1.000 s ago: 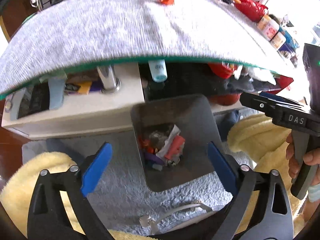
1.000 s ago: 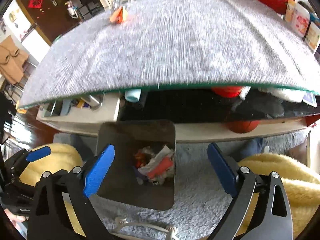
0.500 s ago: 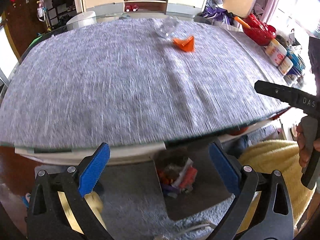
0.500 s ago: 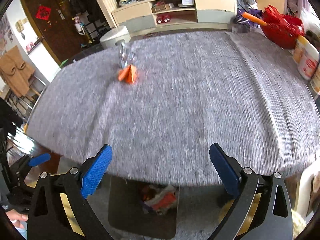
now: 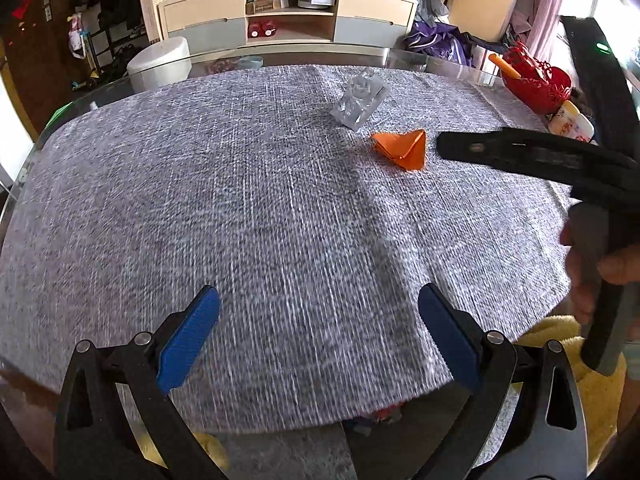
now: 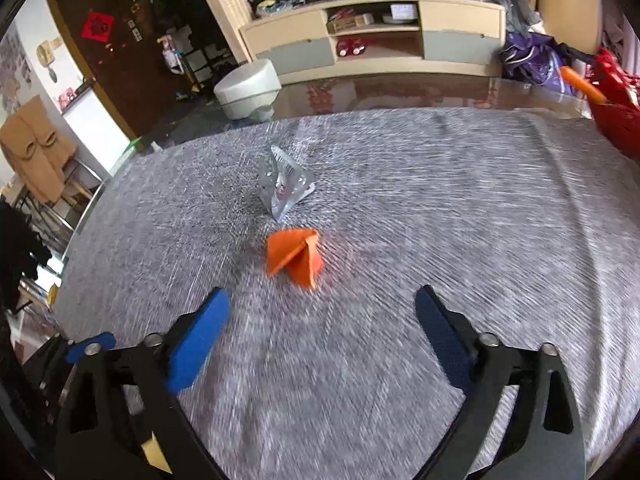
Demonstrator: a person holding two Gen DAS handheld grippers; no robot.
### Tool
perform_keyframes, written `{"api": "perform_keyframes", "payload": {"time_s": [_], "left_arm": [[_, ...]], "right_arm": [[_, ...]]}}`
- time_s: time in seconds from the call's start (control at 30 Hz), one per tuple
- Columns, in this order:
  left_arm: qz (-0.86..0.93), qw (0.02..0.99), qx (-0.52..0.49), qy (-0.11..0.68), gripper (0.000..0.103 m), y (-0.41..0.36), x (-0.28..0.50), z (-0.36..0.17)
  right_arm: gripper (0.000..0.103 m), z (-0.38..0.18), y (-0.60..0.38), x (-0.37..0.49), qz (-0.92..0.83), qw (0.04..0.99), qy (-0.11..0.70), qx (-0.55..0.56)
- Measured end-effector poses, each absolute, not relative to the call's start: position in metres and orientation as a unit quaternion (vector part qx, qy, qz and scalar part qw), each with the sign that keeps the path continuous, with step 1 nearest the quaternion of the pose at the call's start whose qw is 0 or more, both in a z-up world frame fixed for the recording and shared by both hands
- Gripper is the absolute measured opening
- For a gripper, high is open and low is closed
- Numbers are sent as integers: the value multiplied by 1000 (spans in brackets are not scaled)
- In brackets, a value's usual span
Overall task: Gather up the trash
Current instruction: 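Grasp the clear blister pack with the left tool while the right tool grasps the orange piece, then lower both tools to the bin and release the blister pack and orange piece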
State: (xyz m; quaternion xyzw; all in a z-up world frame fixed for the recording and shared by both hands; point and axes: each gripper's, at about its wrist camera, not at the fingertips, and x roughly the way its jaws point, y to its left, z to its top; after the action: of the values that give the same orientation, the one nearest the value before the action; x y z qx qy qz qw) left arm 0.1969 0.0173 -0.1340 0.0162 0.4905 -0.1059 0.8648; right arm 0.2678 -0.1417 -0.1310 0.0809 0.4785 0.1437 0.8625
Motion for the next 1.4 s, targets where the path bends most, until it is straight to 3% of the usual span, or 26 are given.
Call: {"api": "perform_keyframes", "payload": {"time_s": [0.23,0.3,0.33,0.5,0.9,1.0,1.17,1.2,1.4], "left_arm": [[-106,862,22,495,94,17,224,-141],[-107,863,22,493,94,17,231,-141],[-108,863,23,492,94,16,235,-140],[-115,866,29,486,94,5,260,-139],[-160,867,45,470,93,-44,337,-145],[-167,867,48,468,82,-52,355,-148],[-175,863,48,471,41,-58,371,-153],[-177,862,46,473,37,-58,373,-153],[-170,868,44,465,33,-51,361,-138]], "right_arm": [[60,-151,-124,291,157,850,496,79],[37,-151,-123,294,159,855,490,70],[35,-151,-123,295,163,854,489,70],[25,-139,-138,296,160,867,467,68],[20,-126,-195,319,118,885,443,80],[19,-131,-197,325,125,883,445,83],[17,-140,-198,334,130,878,453,86],[17,-140,-198,334,131,877,454,87],[17,-129,-202,324,135,880,446,88]]}}
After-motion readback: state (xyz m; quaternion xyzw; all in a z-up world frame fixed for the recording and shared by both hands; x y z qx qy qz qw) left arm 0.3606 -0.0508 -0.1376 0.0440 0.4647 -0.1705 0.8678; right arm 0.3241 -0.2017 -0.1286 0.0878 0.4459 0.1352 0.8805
